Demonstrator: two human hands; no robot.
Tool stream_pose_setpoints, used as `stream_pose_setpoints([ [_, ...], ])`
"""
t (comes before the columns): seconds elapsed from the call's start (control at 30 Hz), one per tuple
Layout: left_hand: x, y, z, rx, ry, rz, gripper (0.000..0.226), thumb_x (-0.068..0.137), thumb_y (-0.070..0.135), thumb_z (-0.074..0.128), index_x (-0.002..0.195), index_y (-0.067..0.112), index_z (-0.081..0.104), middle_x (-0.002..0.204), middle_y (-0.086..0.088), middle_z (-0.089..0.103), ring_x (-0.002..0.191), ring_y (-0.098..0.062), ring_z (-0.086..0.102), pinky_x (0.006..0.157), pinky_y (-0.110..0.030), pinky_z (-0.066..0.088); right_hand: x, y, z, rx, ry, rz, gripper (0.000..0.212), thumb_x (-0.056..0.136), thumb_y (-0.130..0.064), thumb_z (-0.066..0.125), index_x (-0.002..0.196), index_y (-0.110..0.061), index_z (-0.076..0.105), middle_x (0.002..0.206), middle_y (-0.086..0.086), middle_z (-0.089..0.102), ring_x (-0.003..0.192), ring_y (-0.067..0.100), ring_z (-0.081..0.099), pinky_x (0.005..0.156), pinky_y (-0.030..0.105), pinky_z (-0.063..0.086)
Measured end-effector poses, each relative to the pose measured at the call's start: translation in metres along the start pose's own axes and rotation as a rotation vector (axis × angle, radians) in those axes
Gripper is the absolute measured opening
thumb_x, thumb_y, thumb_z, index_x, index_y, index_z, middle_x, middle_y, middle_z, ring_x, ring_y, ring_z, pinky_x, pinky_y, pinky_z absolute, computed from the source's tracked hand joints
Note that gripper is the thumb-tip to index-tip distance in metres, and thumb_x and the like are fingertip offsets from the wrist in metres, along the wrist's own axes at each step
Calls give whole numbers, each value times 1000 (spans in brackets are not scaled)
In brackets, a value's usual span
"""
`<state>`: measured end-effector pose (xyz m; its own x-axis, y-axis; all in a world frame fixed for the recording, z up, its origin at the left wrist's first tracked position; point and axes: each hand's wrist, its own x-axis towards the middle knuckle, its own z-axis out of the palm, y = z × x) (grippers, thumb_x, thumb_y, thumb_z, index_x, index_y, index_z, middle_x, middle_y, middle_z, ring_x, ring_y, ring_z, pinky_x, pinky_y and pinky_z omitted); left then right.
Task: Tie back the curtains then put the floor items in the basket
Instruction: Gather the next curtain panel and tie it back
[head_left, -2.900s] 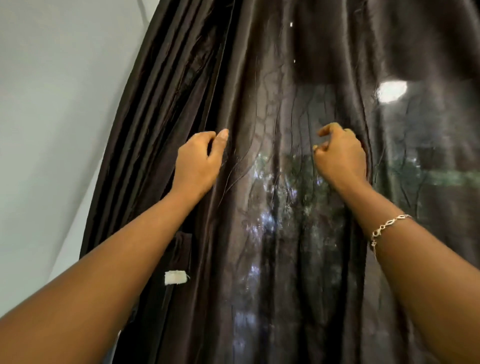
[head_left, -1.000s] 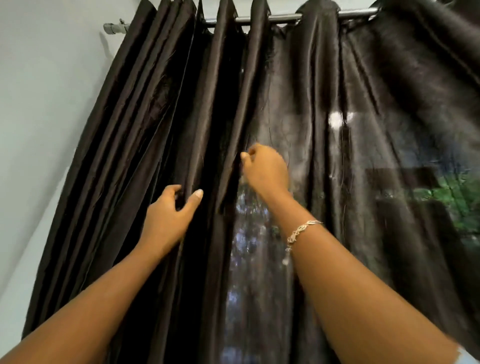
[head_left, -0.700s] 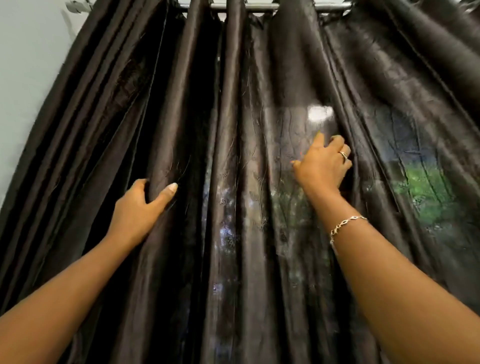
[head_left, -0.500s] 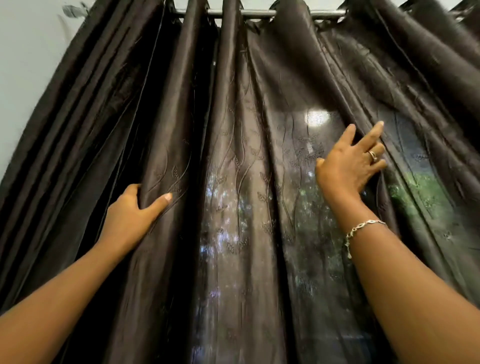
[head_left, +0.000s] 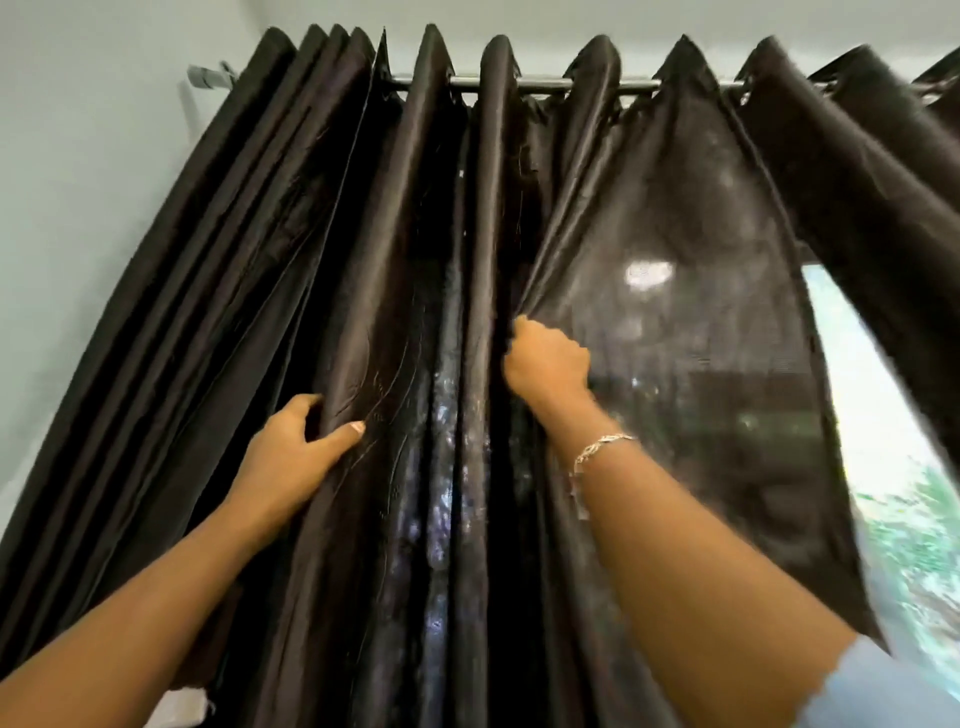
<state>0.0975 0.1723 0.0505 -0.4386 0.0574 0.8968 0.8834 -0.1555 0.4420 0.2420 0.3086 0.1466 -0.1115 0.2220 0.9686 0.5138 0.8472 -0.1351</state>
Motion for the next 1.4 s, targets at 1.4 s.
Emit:
stream_pose_setpoints([
  [1.4, -17, -25, -10, -33, 212, 82, 48, 89, 37, 56, 129, 12, 48, 124, -4, 57, 113, -15, 55, 90, -25, 41, -34, 0, -1, 198, 49, -9, 26, 89, -9, 42, 111, -7, 55, 116, 25, 58, 108, 41, 54, 76, 35, 39],
])
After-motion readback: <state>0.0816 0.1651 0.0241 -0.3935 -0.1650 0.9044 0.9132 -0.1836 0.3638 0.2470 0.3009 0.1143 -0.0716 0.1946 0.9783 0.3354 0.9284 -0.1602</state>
